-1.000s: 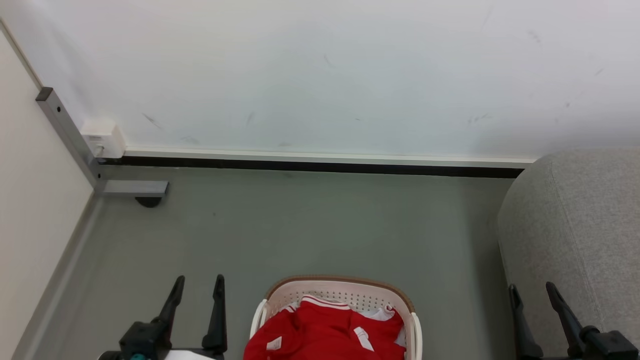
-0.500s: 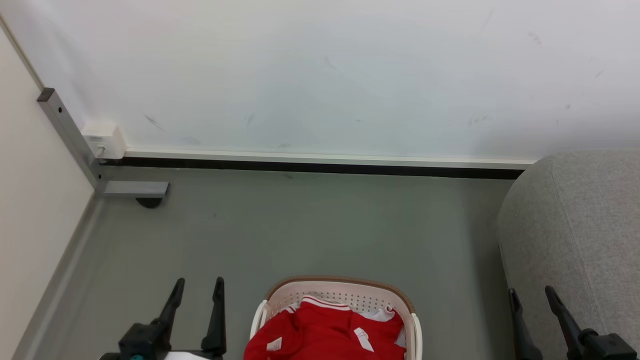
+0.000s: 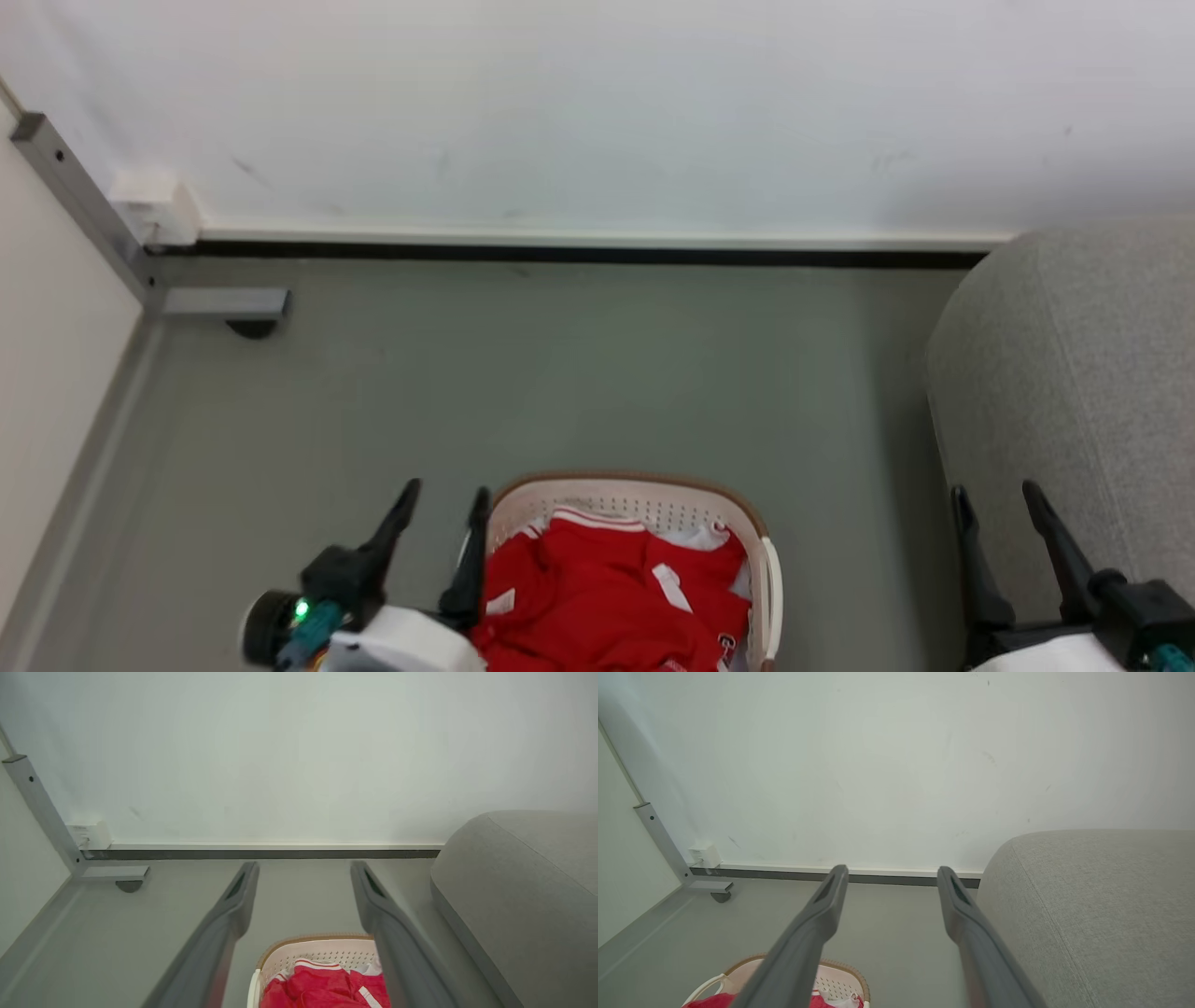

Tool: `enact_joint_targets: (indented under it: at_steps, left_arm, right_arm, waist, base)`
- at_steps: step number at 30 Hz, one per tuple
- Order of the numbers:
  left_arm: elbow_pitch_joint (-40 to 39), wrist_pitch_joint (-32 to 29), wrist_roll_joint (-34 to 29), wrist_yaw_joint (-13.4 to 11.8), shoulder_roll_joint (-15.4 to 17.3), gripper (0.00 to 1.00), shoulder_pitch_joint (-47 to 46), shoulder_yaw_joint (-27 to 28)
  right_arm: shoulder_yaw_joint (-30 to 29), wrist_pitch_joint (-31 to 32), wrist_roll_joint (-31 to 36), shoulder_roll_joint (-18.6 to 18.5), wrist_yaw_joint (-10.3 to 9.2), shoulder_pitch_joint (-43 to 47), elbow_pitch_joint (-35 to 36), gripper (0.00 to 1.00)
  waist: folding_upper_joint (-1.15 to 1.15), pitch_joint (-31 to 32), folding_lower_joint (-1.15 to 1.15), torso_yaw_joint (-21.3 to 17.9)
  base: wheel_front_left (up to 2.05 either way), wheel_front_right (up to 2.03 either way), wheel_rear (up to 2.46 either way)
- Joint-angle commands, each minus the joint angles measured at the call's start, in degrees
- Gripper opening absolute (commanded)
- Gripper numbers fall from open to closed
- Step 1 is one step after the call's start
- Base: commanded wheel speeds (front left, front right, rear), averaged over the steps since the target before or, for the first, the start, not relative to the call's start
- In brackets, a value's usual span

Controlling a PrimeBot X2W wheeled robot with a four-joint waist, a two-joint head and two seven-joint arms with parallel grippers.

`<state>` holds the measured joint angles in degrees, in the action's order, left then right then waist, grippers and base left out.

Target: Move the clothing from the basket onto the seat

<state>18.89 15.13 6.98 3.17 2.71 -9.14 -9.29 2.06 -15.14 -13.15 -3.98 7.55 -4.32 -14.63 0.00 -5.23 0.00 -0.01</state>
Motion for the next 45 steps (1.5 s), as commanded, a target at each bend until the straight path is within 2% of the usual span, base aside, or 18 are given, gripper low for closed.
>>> enact_joint_targets:
  at_steps: [1,3,4,9,16,22,36,44,45]
  left_arm:
    - [2.5,0.0,-0.9,0.9,0.3,1.0,-3.0,-1.3]
    - [4.1,0.0,-1.1,1.3,0.3,1.0,-4.7,-2.3]
    - [7.4,0.0,-2.0,2.0,0.3,1.0,-8.0,-4.1]
    - [13.3,-2.2,-3.2,3.1,0.3,1.0,-15.2,-7.6]
    - [20.4,-10.2,-5.5,3.8,0.7,1.0,-25.7,-12.3]
    - [25.8,-15.7,-3.7,4.2,1.2,1.0,-30.5,-14.2]
    - [36.7,-20.0,0.3,4.3,1.4,1.0,-37.6,-17.9]
    - [41.5,-20.0,1.7,4.3,1.6,1.0,-39.9,-19.6]
    - [41.7,-20.1,2.5,4.3,1.3,0.49,-39.8,-20.3]
  right_arm:
    - [0.2,0.0,0.1,-0.4,-0.12,-1.6,0.8,1.0]
    - [0.4,0.0,0.2,-0.4,-0.12,-2.4,1.2,1.0]
    - [0.5,0.0,0.5,-0.4,-0.12,-4.2,2.1,1.0]
    - [0.6,0.0,0.7,0.0,-0.12,-8.0,4.3,1.0]
    - [0.4,0.0,0.5,0.7,-0.12,-14.6,8.6,1.0]
    - [1.2,0.0,0.4,1.1,-0.12,-19.1,10.8,1.0]
    - [4.7,0.0,-1.8,1.1,-0.12,-21.2,14.0,1.0]
    - [4.7,0.0,-1.7,1.1,-0.12,-20.2,14.6,1.0]
    - [4.7,0.0,-1.7,1.1,-0.12,-20.2,14.6,1.0]
  waist:
    - [0.0,-4.0,0.0,-1.1]
    - [0.0,-5.4,0.0,-1.5]
    - [0.0,-8.4,0.0,-2.4]
    - [0.0,-14.6,0.0,-4.6]
    - [0.0,-26.6,0.0,-8.1]
    - [0.0,-34.0,0.0,-10.5]
    - [0.0,-43.0,0.0,-13.8]
    - [0.0,-45.1,0.0,-15.1]
    - [0.0,-45.1,0.0,-15.3]
  base:
    - [0.0,0.0,0.0]
    - [0.0,0.0,0.0]
    - [0.0,0.0,0.0]
    - [0.0,0.0,0.0]
    - [0.0,0.0,0.0]
    - [0.0,0.0,0.0]
    - [0.0,0.0,0.0]
    - [0.0,0.0,0.0]
    - [0.0,0.0,0.0]
